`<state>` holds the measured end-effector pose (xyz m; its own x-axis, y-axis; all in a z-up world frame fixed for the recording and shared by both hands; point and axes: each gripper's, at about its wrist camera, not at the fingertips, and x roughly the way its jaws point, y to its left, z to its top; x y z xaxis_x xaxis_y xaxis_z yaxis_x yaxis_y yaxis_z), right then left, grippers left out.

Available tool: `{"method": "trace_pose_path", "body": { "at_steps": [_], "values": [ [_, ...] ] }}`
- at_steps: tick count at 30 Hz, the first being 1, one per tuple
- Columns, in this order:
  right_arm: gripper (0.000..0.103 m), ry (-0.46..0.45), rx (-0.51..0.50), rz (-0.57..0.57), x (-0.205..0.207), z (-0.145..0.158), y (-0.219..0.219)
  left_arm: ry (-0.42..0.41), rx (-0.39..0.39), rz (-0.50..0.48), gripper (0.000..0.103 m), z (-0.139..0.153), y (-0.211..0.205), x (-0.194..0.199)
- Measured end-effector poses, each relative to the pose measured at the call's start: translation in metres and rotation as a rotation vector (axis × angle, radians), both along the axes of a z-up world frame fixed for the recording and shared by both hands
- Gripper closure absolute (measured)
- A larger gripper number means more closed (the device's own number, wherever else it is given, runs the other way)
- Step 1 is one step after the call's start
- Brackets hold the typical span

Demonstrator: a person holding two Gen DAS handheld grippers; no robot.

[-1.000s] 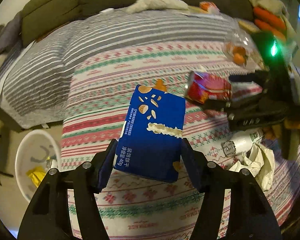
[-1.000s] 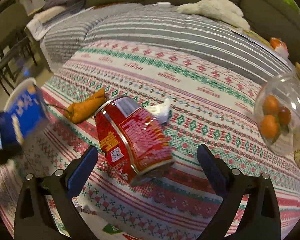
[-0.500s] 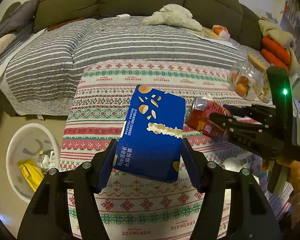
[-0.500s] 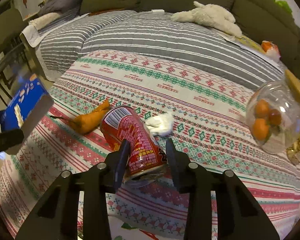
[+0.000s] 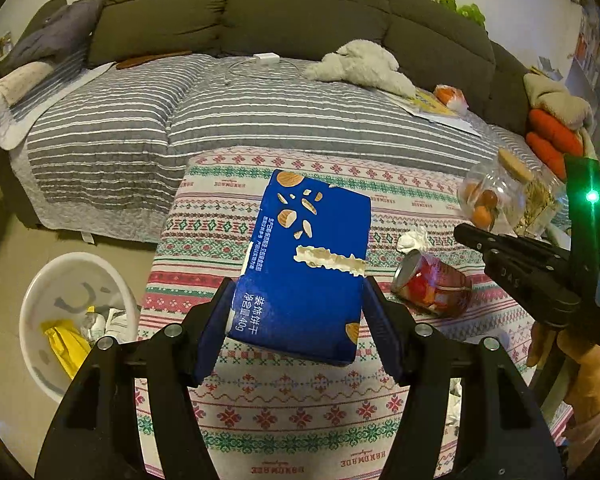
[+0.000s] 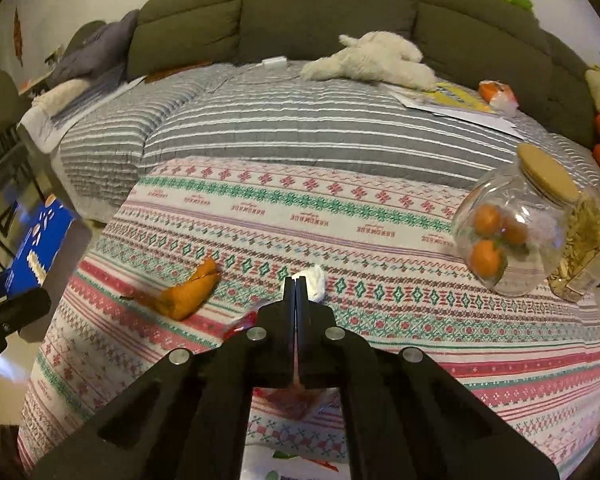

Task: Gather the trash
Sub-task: 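Close the right tool on the red can and lift it, then drop the blue box into the bin with the left tool while the right tool drops the red can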

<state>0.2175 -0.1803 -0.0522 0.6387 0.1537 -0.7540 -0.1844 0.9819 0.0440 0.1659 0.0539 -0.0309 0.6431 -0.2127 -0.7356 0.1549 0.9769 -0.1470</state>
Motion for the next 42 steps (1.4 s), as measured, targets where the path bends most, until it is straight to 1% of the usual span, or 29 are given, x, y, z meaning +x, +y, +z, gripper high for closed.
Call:
{"method": "trace_pose_path", "body": {
  "at_steps": [2, 3, 4, 5, 6, 7, 8, 9, 10, 12, 13, 15, 16, 17, 18, 19, 21, 23, 29, 35, 39, 42],
  "values": [
    [0.101, 0.011, -0.028, -0.012, 0.001, -0.003, 0.002, 0.002, -0.001, 0.002, 0.042, 0.000, 0.002, -0.001],
    [0.090, 0.001, -0.055, -0.021, 0.000, -0.004, 0.002, 0.003, -0.002, 0.001, 0.042, 0.001, 0.004, -0.002],
    [0.074, 0.004, -0.085, 0.004, 0.000, -0.006, 0.003, 0.003, -0.004, 0.001, 0.042, 0.002, 0.005, -0.002],
    [0.034, 0.021, -0.107, 0.033, 0.000, -0.009, 0.004, 0.003, -0.006, 0.001, 0.042, 0.003, 0.006, -0.002],
    [0.022, 0.029, -0.132, 0.042, -0.001, -0.012, 0.004, 0.004, -0.008, 0.000, 0.042, 0.003, 0.007, -0.002],
    [0.022, 0.015, -0.141, 0.037, -0.004, -0.014, 0.002, 0.005, -0.009, -0.001, 0.042, 0.003, 0.007, -0.002],
    [0.022, 0.024, -0.123, 0.040, -0.004, -0.015, 0.002, 0.008, -0.009, -0.001, 0.042, 0.003, 0.007, -0.002],
    [0.022, 0.059, -0.081, 0.068, -0.003, -0.019, 0.002, 0.013, -0.008, -0.002, 0.042, 0.002, 0.007, -0.001],
    [0.022, 0.078, -0.070, 0.097, -0.002, -0.021, 0.004, 0.018, -0.008, -0.003, 0.042, 0.000, 0.008, 0.000],
    [0.018, 0.099, -0.128, 0.147, -0.001, -0.029, 0.014, 0.028, -0.008, -0.005, 0.042, -0.003, 0.006, 0.002],
    [0.018, 0.111, -0.184, 0.167, 0.001, -0.038, 0.020, 0.031, -0.004, -0.008, 0.042, -0.004, 0.004, 0.002],
    [0.019, 0.147, -0.224, 0.187, 0.004, -0.053, 0.025, 0.037, 0.009, -0.015, 0.042, -0.007, 0.001, 0.003],
    [0.023, 0.177, -0.227, 0.190, 0.008, -0.062, 0.025, 0.040, 0.012, -0.017, 0.042, -0.009, 0.000, 0.004],
    [0.034, 0.193, -0.227, 0.186, 0.010, -0.068, 0.024, 0.043, 0.015, -0.017, 0.042, -0.010, -0.001, 0.005],
    [0.040, 0.196, -0.196, 0.185, 0.011, -0.070, 0.021, 0.047, 0.019, -0.016, 0.042, -0.012, -0.002, 0.006],
    [0.040, 0.197, -0.171, 0.177, 0.013, -0.069, 0.018, 0.048, 0.019, -0.014, 0.042, -0.013, -0.003, 0.006],
    [0.042, 0.164, -0.171, 0.135, 0.014, -0.062, 0.012, 0.047, 0.015, -0.009, 0.042, -0.014, -0.004, 0.008],
    [0.042, 0.123, -0.118, 0.099, 0.015, -0.050, 0.003, 0.038, 0.009, -0.003, 0.042, -0.013, -0.004, 0.008],
    [0.042, -0.041, -0.032, -0.018, 0.005, -0.002, -0.012, -0.021, -0.015, 0.028, 0.042, -0.001, 0.001, 0.004],
    [0.042, -0.145, 0.021, -0.060, -0.006, 0.027, -0.010, -0.062, -0.045, 0.070, 0.042, 0.011, 0.015, -0.001],
    [0.042, -0.178, 0.025, -0.055, -0.013, 0.038, 0.002, -0.066, -0.052, 0.096, 0.042, 0.014, 0.027, -0.005],
    [0.042, -0.191, 0.028, -0.047, -0.017, 0.041, 0.014, -0.069, -0.053, 0.111, 0.042, 0.016, 0.036, -0.008]
  ]
}}
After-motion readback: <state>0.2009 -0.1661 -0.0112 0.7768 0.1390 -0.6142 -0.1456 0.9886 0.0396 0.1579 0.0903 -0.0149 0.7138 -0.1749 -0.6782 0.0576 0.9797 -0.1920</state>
